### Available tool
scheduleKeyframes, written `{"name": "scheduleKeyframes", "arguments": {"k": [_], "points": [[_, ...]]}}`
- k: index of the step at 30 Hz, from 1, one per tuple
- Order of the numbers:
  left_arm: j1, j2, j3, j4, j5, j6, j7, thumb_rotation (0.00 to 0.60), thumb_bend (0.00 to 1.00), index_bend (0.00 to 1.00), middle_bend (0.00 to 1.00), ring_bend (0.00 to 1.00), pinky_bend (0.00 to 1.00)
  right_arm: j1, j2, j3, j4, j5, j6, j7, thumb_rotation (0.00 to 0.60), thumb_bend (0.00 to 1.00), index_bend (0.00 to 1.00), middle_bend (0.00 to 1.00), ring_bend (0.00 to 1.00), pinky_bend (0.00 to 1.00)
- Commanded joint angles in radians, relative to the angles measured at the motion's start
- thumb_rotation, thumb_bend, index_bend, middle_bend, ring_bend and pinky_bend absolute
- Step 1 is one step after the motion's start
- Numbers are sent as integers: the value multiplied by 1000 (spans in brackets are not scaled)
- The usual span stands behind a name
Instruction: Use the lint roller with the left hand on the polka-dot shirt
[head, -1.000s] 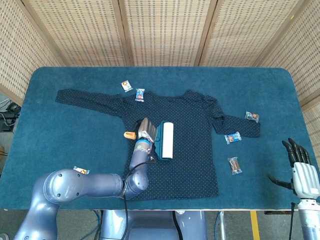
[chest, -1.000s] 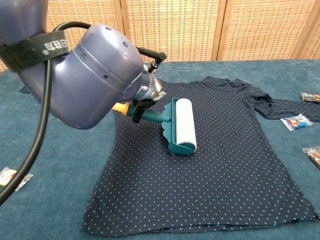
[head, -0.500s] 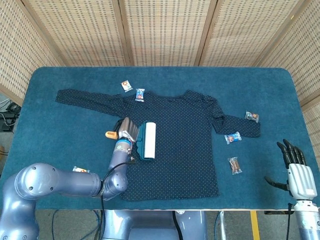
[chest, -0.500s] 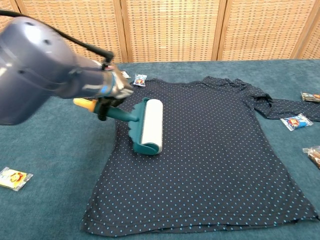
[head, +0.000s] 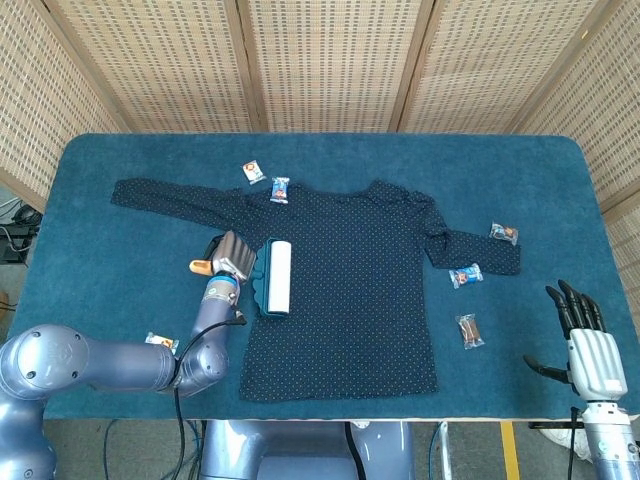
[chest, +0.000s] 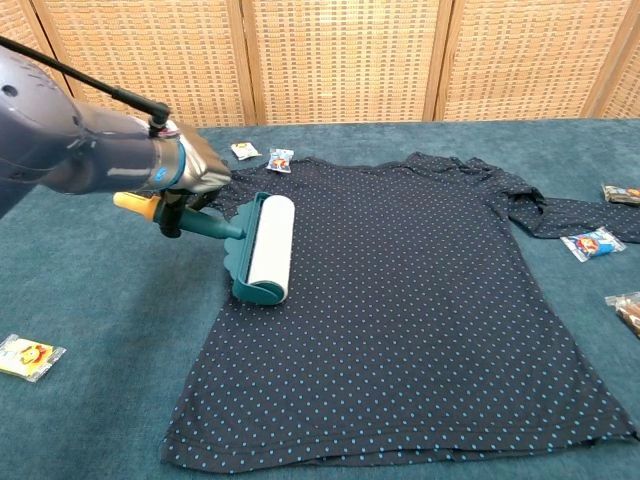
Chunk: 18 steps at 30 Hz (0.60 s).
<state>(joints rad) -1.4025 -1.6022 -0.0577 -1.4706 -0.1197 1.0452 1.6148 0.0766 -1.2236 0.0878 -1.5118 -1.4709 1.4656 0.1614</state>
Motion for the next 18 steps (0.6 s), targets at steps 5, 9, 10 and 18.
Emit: {"name": "scheduleKeyframes", "arguments": {"k": [5, 9, 10, 18], "points": [[-49, -65, -40, 50, -32, -2, 34, 600, 897, 905, 900, 784, 725, 1, 4, 3, 6, 10, -9, 19, 600, 35, 0, 0, 0, 0], [-83, -109, -70, 90, -57, -5, 61, 600, 897, 905, 900, 784, 725, 4, 4, 5, 11, 16, -17, 30, 600, 34, 0, 0, 0, 0], [-88, -116, -75, 97, -62, -6, 65, 600, 897, 905, 900, 784, 725, 4, 4, 5, 12, 17, -19, 32, 600, 34, 0, 0, 0, 0], [-159, -217, -147, 200, -119, -14, 123, 600, 897, 905, 900, 784, 725, 6, 8, 10, 22, 30, -30, 57, 600, 35, 0, 0, 0, 0]]}}
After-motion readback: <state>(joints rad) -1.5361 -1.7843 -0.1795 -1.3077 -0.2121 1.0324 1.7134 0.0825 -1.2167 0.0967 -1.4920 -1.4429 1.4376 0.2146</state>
